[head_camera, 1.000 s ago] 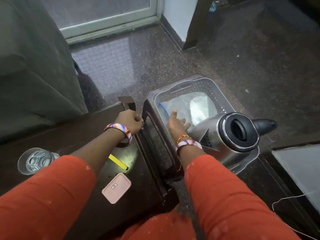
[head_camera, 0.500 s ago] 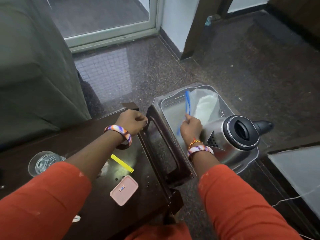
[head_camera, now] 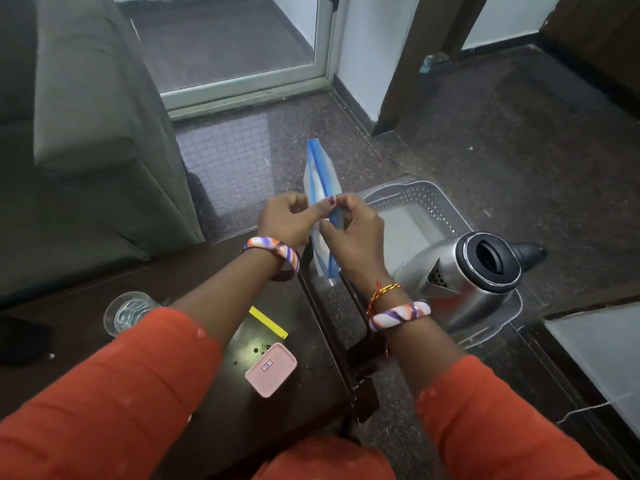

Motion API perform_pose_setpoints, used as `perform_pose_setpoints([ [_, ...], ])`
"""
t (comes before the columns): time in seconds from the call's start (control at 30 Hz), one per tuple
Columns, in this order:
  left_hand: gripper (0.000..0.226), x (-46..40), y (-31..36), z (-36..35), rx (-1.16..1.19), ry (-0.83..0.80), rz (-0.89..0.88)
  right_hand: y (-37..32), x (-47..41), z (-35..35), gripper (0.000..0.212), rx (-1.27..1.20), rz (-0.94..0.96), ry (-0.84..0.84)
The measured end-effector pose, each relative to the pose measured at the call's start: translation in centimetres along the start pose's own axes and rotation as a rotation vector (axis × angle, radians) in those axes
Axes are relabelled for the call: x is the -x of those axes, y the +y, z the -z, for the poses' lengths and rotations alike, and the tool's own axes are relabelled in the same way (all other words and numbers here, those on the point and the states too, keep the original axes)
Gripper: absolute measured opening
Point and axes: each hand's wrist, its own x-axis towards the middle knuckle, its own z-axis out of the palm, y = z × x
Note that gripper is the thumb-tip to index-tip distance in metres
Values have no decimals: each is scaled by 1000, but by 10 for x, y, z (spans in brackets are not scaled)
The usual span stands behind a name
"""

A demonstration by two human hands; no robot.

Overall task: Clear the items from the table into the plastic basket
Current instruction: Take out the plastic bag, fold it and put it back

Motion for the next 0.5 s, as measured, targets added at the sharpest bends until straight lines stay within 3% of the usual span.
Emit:
perform_pose_setpoints([
  [0.1, 17, 8, 8, 12, -22, 29, -12, -12, -1, 14, 13, 14, -30, -51],
  [0.17, 25, 11, 9, 23, -77, 81, -17, -14, -1, 30, 17, 42, -74, -5],
  [0.27, 27, 18, 9, 37, -85, 139, -1, -20, 4, 53, 22, 316, -67, 39],
  [0.37, 24, 34, 17, 36, -91, 90, -18, -39, 14, 55, 30, 613, 78, -15],
  [0.43, 20, 44, 24, 31, -107, 90, -77, -58, 25, 46, 28, 579, 225, -58],
  [0.5, 19, 51, 27, 31, -149, 165, -161, -74, 31, 34, 24, 436, 251, -127],
])
